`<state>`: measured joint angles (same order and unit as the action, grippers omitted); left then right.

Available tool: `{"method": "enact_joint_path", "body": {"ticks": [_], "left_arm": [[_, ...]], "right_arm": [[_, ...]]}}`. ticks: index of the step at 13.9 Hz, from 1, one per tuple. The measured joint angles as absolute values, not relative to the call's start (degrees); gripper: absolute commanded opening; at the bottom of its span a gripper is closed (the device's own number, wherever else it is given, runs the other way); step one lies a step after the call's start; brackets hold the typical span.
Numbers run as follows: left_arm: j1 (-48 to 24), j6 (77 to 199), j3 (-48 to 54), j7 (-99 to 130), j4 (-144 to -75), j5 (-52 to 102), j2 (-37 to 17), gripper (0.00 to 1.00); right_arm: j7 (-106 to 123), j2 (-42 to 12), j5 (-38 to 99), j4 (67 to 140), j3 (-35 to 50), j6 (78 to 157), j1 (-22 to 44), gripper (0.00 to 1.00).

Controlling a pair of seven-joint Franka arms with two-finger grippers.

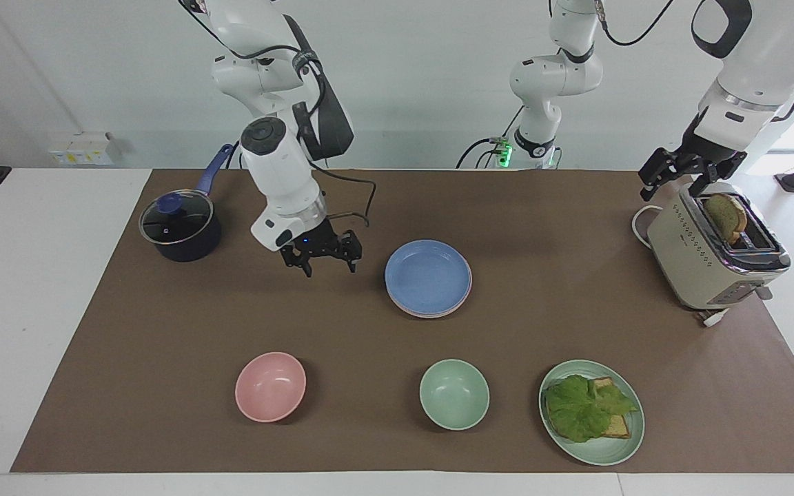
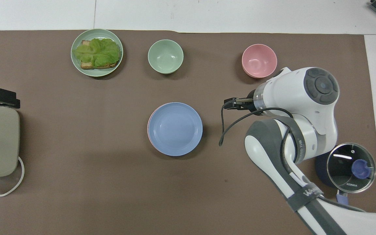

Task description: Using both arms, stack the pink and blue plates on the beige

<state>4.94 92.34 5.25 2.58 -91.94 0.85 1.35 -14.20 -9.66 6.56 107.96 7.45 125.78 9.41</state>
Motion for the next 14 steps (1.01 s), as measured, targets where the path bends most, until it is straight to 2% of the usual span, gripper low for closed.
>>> {"method": "enact_joint_path", "body": {"ticks": [7, 14], "left_arm": [[4.94, 92.34, 5.25, 2.58, -91.94, 0.85, 1.35, 1.00], [4.94, 92.34, 5.25, 2.58, -91.94, 0.85, 1.35, 1.00]], "right_arm": [[-21.97, -6.97, -0.19, 103.03, 7.67, 118.84, 8.82, 1.00], [-22.14, 2.72, -0.19, 99.44, 7.34, 104.54, 5.97, 1.00]]}}
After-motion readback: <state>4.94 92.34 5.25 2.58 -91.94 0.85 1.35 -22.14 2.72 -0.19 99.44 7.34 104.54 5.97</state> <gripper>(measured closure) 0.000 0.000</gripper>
